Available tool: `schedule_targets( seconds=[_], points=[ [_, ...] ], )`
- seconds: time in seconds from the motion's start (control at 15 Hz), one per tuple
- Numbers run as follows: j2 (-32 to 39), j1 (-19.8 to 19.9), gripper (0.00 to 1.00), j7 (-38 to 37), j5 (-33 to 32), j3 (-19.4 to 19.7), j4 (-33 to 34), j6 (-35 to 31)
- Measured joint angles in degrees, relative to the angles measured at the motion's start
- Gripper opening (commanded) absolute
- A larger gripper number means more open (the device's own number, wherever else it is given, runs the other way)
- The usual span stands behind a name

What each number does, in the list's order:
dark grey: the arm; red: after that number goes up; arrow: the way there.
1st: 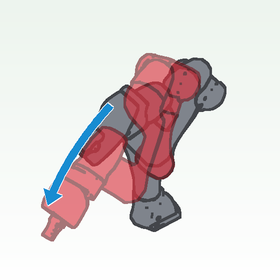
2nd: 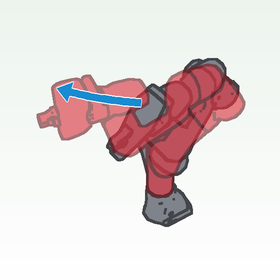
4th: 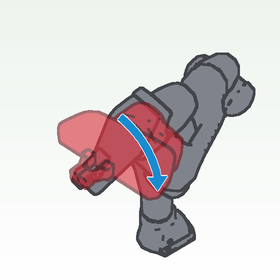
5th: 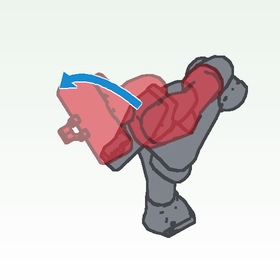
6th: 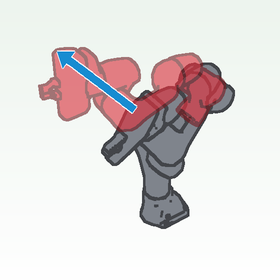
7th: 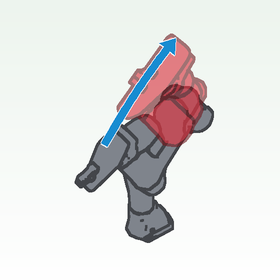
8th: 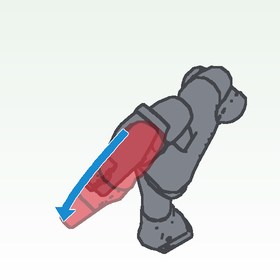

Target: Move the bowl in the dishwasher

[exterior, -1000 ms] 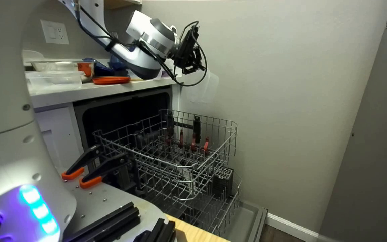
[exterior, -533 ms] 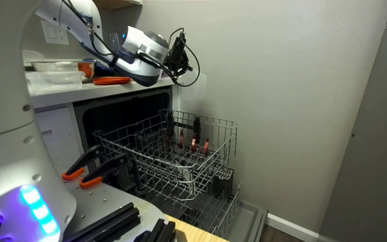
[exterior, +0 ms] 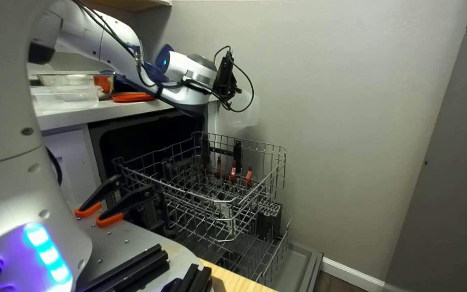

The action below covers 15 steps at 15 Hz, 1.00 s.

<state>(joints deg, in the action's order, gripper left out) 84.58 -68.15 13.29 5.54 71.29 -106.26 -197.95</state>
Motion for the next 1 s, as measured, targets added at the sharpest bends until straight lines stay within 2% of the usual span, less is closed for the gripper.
schedule_targets(
  seconds=[0.33, 0.6, 0.87, 1.0],
  points=[
    [1.19, 0.4, 0.0, 11.74, 8.38, -0.62, 1.76, -0.01],
    [1.03, 0.48, 0.0, 18.22, 13.46, -0.71, 2.25, 0.0],
    [0.87, 2.01, 0.0, 17.72, 14.36, -3.49, 2.31, 0.02],
    [0.86, 3.48, 0.0, 14.22, 13.42, -5.52, 2.36, 0.03]
  ],
)
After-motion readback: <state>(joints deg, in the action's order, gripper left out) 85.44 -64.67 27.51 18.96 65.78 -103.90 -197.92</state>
